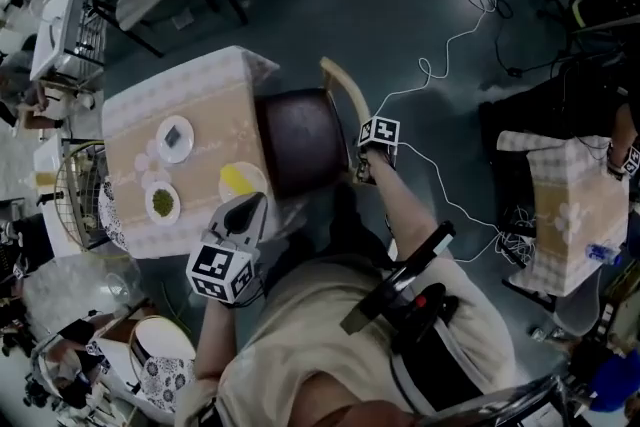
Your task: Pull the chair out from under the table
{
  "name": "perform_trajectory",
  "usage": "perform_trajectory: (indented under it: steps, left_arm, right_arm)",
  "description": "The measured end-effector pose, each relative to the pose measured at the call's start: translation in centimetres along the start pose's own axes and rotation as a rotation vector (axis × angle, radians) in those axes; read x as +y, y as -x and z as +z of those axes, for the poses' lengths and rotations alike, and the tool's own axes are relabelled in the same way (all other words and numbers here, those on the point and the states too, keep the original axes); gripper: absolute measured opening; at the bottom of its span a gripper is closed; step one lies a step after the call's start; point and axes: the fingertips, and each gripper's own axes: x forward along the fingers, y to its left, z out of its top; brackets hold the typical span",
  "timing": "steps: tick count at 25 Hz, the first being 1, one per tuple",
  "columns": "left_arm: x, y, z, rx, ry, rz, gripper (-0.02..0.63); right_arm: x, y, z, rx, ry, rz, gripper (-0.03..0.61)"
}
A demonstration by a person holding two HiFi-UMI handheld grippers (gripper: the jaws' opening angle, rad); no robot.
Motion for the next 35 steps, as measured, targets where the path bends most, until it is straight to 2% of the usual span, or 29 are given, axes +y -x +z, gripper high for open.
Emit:
perform_trajectory:
  steps: [11,19,26,31,35]
  left_arm:
    - [-0.9,-2.3,1.1,0.023,-0.050,0.002,0.005]
    - [-1.8,-3.5,0.5,0.045,-0.029,0.040,0.005]
    - [-3.0,-4.3,2.1,0.037,-0.027,0.095,0.005]
    - [-3.8,-4.9,2.1,0.037,-0.006,0.108,0.005]
    - [-2.6,-4.5,1.0,0.034,0.011,0.103,0.005]
  right_arm:
    - [-0.8,0.2,-0.7,0.024,-0.032,0.019,0.137]
    - [-1.1,0.1,-1.0,0.045,-0.031,0.035,0.137]
    - [-0.8,0.2,-1.1,0.056,-0.046,0.059,0.140]
    - [-1.0,0.4,-0.8,0.062,-0.040,0.062,0.140]
    - [-0.6,0.3,-1.1,0.057,-0.052,0.063,0.140]
